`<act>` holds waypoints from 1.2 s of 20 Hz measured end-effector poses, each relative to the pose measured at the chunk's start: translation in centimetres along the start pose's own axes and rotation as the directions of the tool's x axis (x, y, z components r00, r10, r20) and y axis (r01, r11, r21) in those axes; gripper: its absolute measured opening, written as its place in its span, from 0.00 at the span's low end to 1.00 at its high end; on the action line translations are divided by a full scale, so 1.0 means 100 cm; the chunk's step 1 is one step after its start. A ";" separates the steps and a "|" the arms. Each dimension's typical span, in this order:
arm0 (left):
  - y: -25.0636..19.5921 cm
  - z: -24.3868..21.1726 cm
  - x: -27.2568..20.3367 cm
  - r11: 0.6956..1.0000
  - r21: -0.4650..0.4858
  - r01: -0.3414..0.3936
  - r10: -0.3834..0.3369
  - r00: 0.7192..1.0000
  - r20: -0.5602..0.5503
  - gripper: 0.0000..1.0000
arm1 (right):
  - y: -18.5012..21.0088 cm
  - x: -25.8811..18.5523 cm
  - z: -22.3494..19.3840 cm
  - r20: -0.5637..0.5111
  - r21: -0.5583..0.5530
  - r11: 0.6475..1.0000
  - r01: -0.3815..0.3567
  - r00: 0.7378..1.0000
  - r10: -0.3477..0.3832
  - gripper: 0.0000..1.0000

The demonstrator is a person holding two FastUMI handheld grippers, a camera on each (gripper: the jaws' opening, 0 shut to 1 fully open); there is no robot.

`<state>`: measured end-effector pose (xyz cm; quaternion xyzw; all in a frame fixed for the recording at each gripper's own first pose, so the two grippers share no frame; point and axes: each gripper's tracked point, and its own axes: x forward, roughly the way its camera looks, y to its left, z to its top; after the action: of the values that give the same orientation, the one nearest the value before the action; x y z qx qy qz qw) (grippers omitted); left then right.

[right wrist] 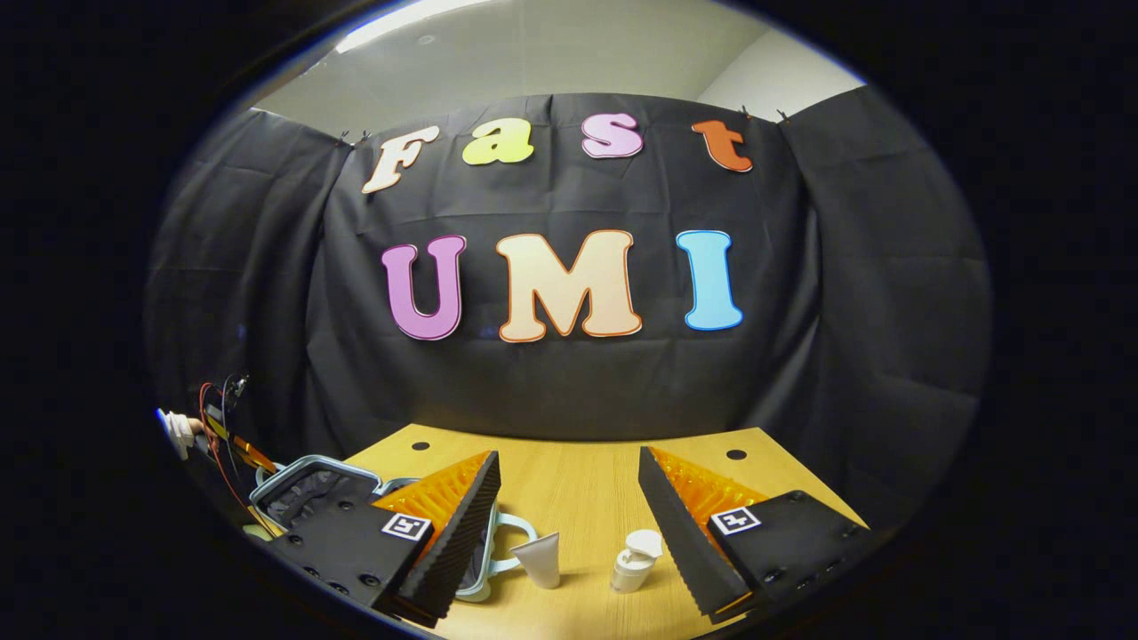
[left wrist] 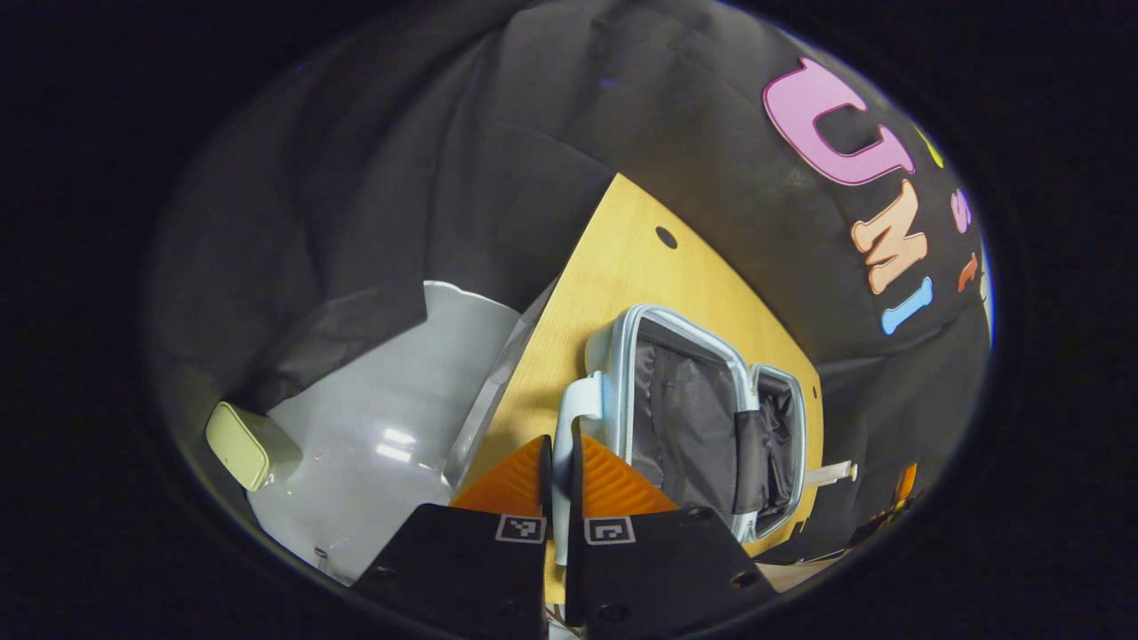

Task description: First open the suitcase, pack the skin care products into it, and then close the suitcase.

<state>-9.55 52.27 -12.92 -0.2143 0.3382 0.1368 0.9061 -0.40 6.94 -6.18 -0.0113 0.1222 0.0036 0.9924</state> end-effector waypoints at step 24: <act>-0.411 -0.104 -0.023 0.766 0.542 0.347 -0.491 0.859 0.145 0.95 | -0.074 0.023 -0.104 -0.130 0.069 0.998 -0.010 0.991 0.019 0.98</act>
<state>-0.86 11.25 -6.25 -0.0229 0.1738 -0.1343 0.9753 -0.57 -0.69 -16.65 0.0231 0.1871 0.0061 0.9820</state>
